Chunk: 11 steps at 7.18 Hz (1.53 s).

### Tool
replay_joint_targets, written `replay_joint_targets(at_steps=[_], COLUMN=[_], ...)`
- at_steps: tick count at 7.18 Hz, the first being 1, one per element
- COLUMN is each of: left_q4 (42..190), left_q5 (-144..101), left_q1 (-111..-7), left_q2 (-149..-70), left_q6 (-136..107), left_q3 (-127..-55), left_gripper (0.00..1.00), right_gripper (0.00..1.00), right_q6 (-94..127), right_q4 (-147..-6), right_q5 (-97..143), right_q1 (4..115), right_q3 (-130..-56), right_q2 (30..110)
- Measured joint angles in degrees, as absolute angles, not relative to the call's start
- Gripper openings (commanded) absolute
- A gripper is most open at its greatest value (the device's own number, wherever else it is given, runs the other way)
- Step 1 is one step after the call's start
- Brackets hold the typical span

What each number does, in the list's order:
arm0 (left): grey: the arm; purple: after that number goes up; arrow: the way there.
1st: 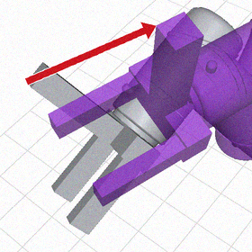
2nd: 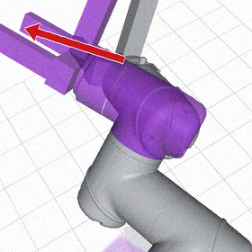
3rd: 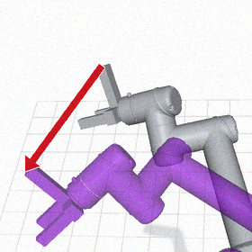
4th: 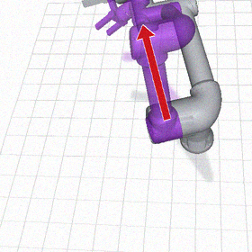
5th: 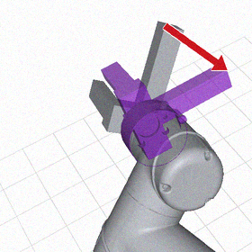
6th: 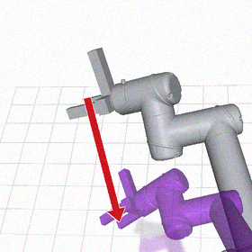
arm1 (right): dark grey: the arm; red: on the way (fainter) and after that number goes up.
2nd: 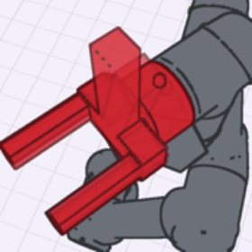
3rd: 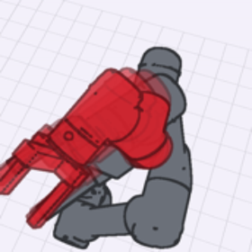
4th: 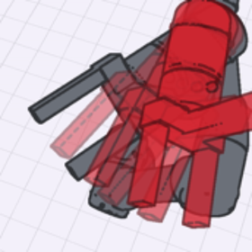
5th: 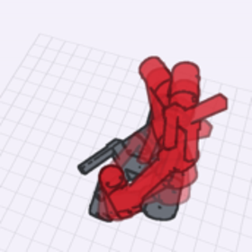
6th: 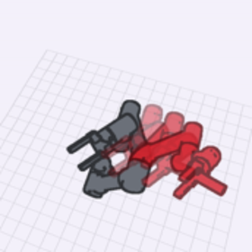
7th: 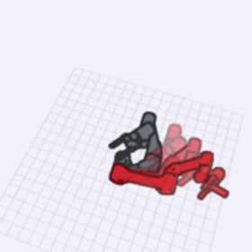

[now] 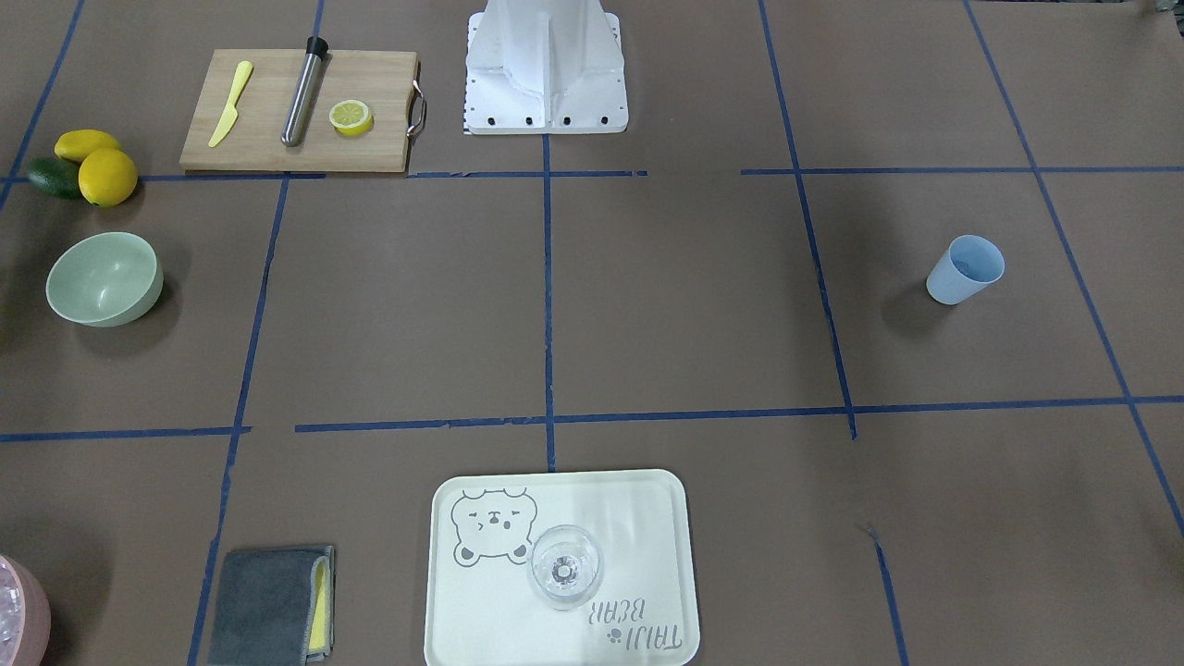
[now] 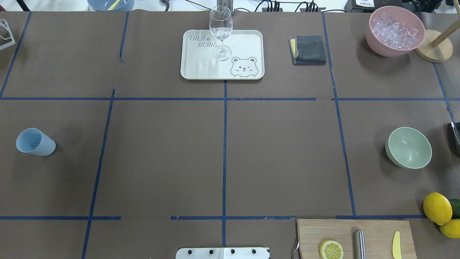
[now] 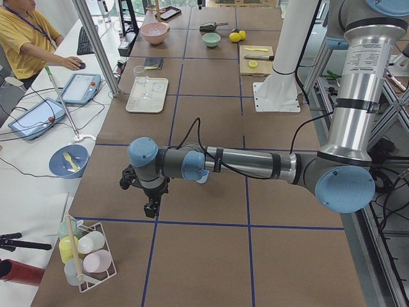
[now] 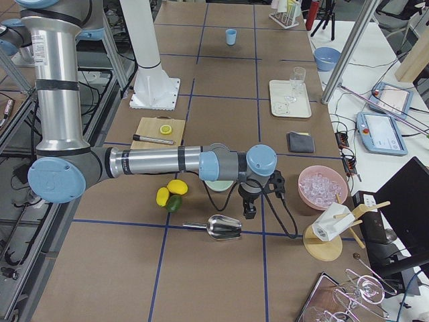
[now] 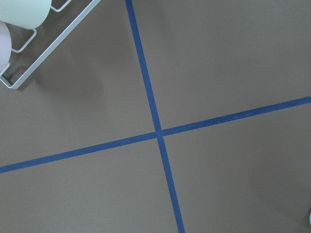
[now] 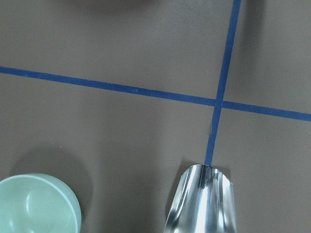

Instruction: Pour ice into bowl

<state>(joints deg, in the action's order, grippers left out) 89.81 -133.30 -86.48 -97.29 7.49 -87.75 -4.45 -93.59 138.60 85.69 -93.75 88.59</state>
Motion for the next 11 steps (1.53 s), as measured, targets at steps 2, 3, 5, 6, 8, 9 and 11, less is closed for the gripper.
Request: replay_joint_targets(at_steps=[2,3,5,6,8,9,11], left_q4=[90.09,89.95,90.11,90.18,90.18,90.20,90.27], left_q5=[-133.33,-133.20,-133.05,-133.06,-133.07,-133.12,-133.29], left_q1=[-86.78,-86.86,-86.99,-87.01,-87.00,-86.99,-86.99], left_q2=[-96.65,-96.84,-97.04,-96.84,-96.67,-96.68,-96.61], left_q6=[7.76,7.47,6.82,5.86,5.05,4.99,5.02], left_q3=[-89.18,-90.20,-91.11,-91.48,-91.57,-91.60,-92.09], left_gripper=[1.00,1.00,1.00,1.00,1.00,1.00,1.00], right_gripper=[1.00,1.00,1.00,1.00,1.00,1.00,1.00], right_q6=[-4.48,-4.48,-4.48,-4.50,-4.52,-4.53,-4.49], right_q4=[-93.55,-93.48,-93.24,-93.11,-92.98,-92.89,-91.77], right_q5=[138.69,138.60,138.28,138.20,138.15,138.13,138.06], right_q1=[85.69,85.69,85.69,85.69,85.60,85.56,85.20], right_q3=[-93.75,-93.77,-93.83,-93.86,-93.80,-93.82,-93.84], right_q2=[88.45,88.43,88.53,88.57,88.59,88.74,89.08])
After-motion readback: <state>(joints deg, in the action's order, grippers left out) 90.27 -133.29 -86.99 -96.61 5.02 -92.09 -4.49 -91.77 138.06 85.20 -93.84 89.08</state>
